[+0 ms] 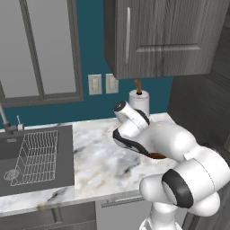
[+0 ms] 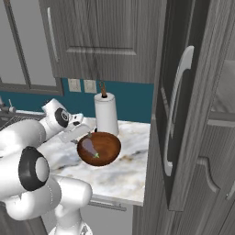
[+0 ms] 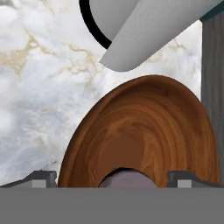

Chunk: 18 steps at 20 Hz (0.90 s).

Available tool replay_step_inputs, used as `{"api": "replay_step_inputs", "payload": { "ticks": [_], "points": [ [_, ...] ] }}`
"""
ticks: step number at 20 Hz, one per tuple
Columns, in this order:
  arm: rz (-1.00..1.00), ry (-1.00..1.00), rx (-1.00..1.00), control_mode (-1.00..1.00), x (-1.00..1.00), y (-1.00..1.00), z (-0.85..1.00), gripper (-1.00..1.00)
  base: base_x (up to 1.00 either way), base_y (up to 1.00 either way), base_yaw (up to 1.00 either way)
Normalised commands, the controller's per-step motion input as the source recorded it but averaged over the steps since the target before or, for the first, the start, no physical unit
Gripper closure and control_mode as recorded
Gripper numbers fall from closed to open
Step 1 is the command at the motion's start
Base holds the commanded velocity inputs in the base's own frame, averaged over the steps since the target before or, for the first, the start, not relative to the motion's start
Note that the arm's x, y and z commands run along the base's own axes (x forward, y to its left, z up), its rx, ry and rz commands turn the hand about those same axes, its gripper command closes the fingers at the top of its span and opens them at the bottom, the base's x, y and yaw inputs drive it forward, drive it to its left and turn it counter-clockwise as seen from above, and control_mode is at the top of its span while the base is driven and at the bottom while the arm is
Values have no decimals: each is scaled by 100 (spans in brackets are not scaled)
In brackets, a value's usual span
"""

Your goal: Pick the eggplant from the cabinet and place it in the bowl. Then pick the bowl and place it in the sink. Then turn on the sink facuet.

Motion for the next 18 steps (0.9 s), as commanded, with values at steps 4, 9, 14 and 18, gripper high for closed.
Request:
{"api": "replay_step_inputs", "payload": {
  "ticks": [4, 9, 14, 18],
  "points": [
    [0, 11, 0, -100, 17, -16, -51, -100, 0, 0, 0],
    [0, 3, 1, -100, -22, -46, -27, -100, 0, 0, 0],
    [0, 3, 3, -100, -11, -18, -18, -100, 0, 0, 0],
    [0, 7, 0, -100, 0, 0, -42, -100, 0, 0, 0]
  ]
}}
